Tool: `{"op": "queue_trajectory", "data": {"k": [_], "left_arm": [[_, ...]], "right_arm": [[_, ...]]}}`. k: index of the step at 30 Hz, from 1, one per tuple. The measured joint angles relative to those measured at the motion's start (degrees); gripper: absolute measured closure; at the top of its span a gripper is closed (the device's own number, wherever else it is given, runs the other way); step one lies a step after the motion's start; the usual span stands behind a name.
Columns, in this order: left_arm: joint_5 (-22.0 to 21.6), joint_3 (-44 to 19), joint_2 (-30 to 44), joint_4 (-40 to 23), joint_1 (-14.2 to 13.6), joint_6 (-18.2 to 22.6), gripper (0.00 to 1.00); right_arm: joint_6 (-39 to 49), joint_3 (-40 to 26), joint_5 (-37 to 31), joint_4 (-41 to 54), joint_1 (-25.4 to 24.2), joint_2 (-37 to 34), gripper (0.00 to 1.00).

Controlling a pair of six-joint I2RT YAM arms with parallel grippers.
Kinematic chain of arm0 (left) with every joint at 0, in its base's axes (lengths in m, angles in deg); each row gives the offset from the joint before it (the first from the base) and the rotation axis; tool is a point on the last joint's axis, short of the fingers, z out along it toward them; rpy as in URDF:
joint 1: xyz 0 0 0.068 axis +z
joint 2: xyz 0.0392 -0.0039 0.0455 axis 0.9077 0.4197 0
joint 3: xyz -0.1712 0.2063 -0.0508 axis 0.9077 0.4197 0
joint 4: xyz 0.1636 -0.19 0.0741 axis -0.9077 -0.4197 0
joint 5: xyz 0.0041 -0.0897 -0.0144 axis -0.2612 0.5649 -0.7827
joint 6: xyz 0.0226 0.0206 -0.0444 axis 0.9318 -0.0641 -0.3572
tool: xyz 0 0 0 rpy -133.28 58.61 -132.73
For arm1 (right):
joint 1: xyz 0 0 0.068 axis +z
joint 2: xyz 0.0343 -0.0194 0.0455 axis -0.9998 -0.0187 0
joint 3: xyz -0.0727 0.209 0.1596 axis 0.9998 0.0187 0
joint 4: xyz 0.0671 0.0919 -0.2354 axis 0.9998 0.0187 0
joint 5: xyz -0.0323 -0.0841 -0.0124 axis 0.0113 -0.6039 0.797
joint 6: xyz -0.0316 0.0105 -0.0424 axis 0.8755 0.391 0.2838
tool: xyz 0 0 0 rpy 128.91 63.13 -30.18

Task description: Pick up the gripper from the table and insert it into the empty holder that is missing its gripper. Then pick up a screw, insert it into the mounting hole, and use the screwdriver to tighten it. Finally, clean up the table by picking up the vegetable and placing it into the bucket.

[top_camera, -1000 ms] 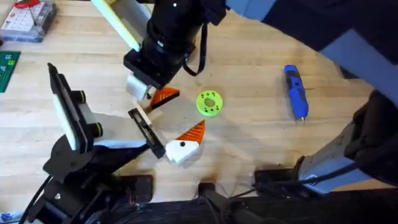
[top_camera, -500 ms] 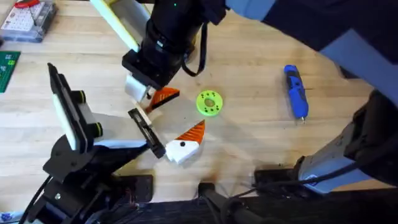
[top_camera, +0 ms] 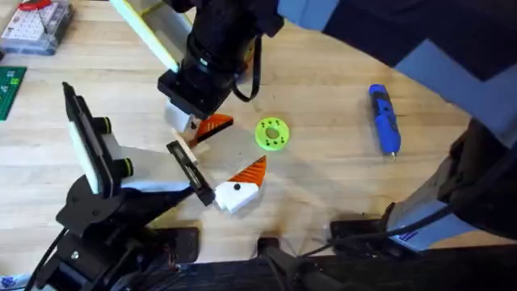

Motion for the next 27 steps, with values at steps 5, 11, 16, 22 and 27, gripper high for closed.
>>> {"op": "queue_trajectory", "data": {"k": [5, 11, 16, 22, 27], "left_arm": [[0.0, 0.0, 0.0, 0.0, 0.0, 0.1, 0.010], [0.0, 0.0, 0.0, 0.0, 0.0, 0.1, 0.010], [0.0, 0.0, 0.0, 0.0, 0.0, 0.1, 0.010], [0.0, 0.0, 0.0, 0.0, 0.0, 0.3, 0.010], [0.0, 0.0, 0.0, 0.0, 0.0, 0.3, 0.010]], "right_arm": [[0.0, 0.0, 0.0, 0.0, 0.0, 0.0, 0.884], [0.0, 0.0, 0.0, 0.0, 0.0, 0.0, 0.998], [0.0, 0.0, 0.0, -0.2, 0.0, 0.0, 0.998], [0.0, 0.0, -0.1, -1.4, -0.1, 1.3, 0.998], [-0.1, 0.0, -1.3, -1.8, -0.1, 5.7, 0.998]]}}
